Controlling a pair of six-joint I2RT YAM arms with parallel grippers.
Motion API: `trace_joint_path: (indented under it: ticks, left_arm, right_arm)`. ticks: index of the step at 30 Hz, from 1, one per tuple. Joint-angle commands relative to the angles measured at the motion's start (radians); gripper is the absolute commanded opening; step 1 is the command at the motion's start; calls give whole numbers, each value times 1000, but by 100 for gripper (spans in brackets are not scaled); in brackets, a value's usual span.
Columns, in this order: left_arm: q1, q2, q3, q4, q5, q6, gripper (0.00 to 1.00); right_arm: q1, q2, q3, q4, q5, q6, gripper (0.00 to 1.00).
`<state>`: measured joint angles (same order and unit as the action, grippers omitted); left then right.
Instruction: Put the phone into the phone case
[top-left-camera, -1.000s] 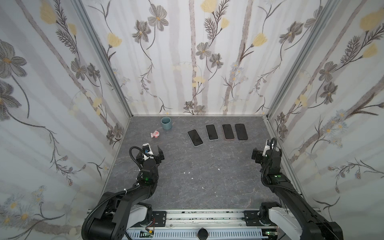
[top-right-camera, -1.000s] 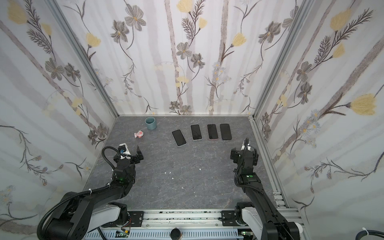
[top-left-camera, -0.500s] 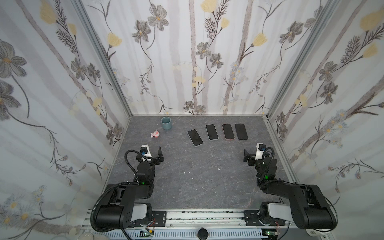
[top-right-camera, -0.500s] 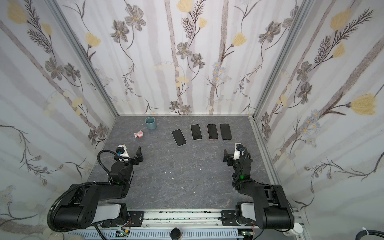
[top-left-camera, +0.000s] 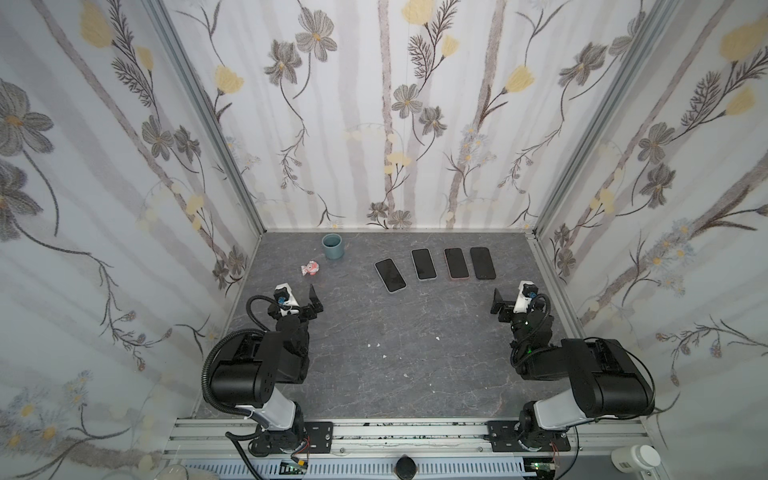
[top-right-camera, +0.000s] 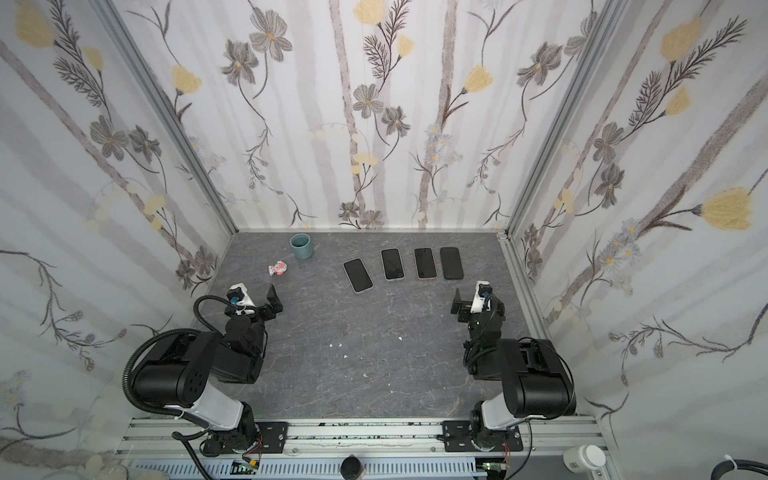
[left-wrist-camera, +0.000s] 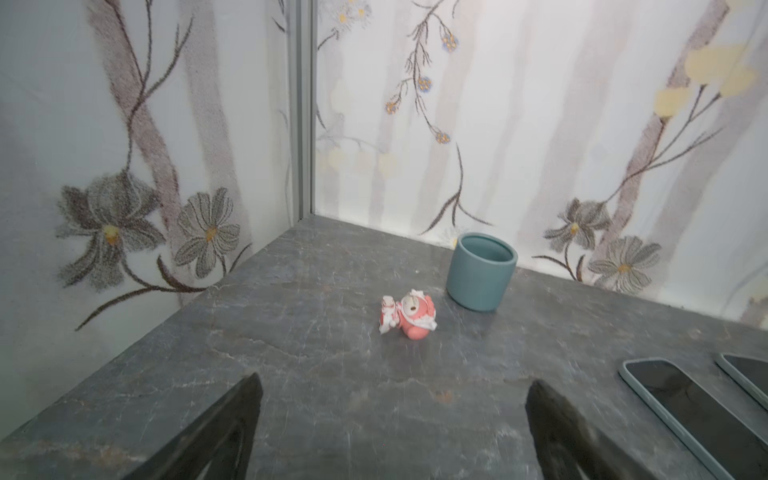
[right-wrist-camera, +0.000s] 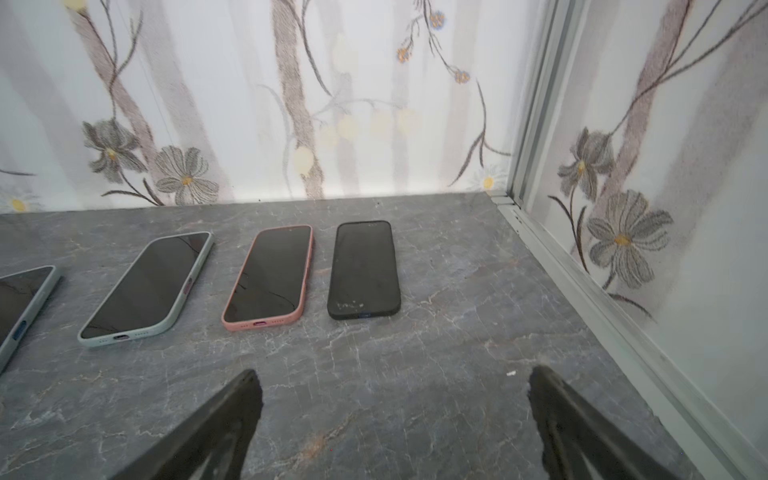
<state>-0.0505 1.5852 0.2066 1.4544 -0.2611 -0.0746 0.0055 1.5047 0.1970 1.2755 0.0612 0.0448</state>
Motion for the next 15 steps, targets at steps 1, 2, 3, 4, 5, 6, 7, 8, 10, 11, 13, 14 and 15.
trace_joint_path:
  ticks: [1,2,3,4,5,6,7,8,10,11,13,14,15]
  left_arm:
    - [-8,4,14,-68,-70,-12,100]
    - [-8,0,16,-78,-69,-13,100]
    - [-8,2,16,-76,-70,-13,100]
    - [-8,3,13,-68,-69,-12,100]
    - [-7,0,16,-79,-68,-14,100]
    - [-8,2,14,-73,-69,-13,100]
    - [-8,2,16,-73,-68,-13,100]
    - [-8,1,17,-78,-69,-14,100]
    - [-8,2,17,-79,-68,-13,100]
    - [-7,1,17,-78,-69,-14,100]
    - [-8,1,17,-78,-69,-13,100]
    - [-10,2,13,-72,-78,-14,100]
    - [-16,-1,11,-64,-109,-17,100]
  right_arm:
    - [0,1,1,33,55,21,100]
    - [0,2,-1,38,54,20,100]
    - [1,2,-1,36,54,20,100]
    - [1,2,-1,37,54,20,100]
    - [0,1,-1,36,55,19,100]
    - [2,2,-1,36,55,20,100]
    - [1,1,-1,36,54,20,100]
    - [0,2,-1,36,54,20,100]
    - [0,0,-1,37,54,20,100]
    - [1,0,-1,37,54,20,100]
    - [1,0,-1,37,54,20,100]
    - [0,0,-1,38,54,20,100]
    - [0,0,-4,39,52,20,100]
